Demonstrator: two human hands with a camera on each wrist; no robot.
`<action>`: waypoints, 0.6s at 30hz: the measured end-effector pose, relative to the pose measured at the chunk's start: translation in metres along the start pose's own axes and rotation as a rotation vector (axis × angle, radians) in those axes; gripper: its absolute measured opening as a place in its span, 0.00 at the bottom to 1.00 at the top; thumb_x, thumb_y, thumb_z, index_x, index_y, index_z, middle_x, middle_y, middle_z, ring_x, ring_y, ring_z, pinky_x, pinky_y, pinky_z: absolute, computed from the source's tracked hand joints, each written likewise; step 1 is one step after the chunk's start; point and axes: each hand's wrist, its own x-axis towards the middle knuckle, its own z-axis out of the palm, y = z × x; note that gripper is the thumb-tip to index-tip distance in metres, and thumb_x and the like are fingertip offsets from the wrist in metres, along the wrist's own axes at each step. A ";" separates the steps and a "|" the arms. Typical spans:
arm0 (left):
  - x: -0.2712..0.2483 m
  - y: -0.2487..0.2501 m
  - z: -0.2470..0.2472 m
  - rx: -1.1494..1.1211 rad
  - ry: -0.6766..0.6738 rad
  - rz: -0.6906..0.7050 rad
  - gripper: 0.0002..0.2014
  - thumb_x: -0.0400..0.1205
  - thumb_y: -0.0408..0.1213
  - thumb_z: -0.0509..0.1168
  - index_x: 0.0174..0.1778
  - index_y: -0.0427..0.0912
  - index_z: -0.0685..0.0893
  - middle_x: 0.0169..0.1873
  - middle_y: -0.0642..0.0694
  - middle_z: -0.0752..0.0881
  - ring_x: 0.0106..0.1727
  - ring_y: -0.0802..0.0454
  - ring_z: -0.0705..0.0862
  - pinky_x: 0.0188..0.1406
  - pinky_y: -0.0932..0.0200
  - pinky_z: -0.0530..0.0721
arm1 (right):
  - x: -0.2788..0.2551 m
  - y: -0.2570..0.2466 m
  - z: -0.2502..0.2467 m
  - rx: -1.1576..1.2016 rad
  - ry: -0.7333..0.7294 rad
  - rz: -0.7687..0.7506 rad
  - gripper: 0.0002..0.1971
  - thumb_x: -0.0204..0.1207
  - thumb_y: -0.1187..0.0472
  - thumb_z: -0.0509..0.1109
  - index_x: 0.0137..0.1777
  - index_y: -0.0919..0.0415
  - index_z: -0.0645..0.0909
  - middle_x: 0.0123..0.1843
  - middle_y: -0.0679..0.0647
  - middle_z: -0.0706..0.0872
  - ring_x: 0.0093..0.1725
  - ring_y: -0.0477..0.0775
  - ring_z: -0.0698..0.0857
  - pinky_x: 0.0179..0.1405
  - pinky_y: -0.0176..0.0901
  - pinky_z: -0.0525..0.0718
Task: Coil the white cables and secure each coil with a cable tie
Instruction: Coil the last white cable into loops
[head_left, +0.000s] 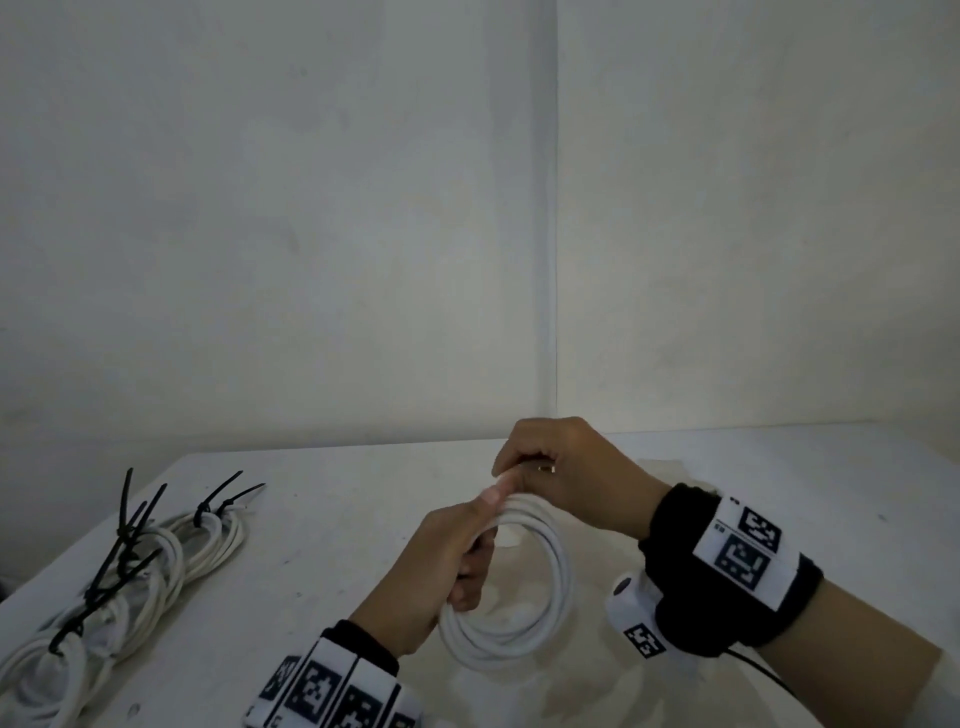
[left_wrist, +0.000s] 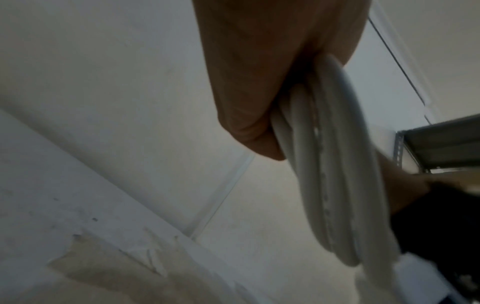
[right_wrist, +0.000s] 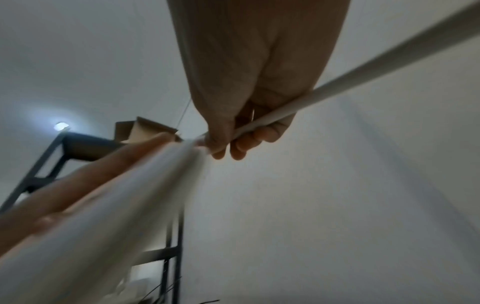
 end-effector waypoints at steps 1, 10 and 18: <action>-0.001 0.001 -0.001 -0.032 -0.002 -0.009 0.20 0.73 0.55 0.57 0.26 0.41 0.67 0.15 0.53 0.62 0.14 0.59 0.57 0.15 0.67 0.58 | -0.001 0.004 -0.002 -0.011 0.031 0.011 0.05 0.72 0.66 0.73 0.44 0.67 0.87 0.39 0.53 0.86 0.39 0.48 0.81 0.39 0.31 0.77; -0.003 0.006 -0.009 -0.207 0.120 0.071 0.19 0.84 0.43 0.53 0.27 0.40 0.66 0.13 0.52 0.62 0.11 0.59 0.57 0.12 0.67 0.60 | -0.012 0.013 -0.001 -0.259 0.000 0.165 0.16 0.79 0.52 0.64 0.52 0.63 0.87 0.37 0.53 0.77 0.37 0.48 0.74 0.39 0.38 0.70; 0.001 0.006 -0.007 -0.247 0.175 0.097 0.20 0.84 0.44 0.52 0.26 0.41 0.66 0.13 0.52 0.62 0.11 0.59 0.58 0.14 0.66 0.60 | -0.017 -0.005 0.009 0.272 0.012 0.419 0.11 0.81 0.64 0.62 0.41 0.64 0.83 0.33 0.53 0.86 0.35 0.53 0.85 0.39 0.46 0.85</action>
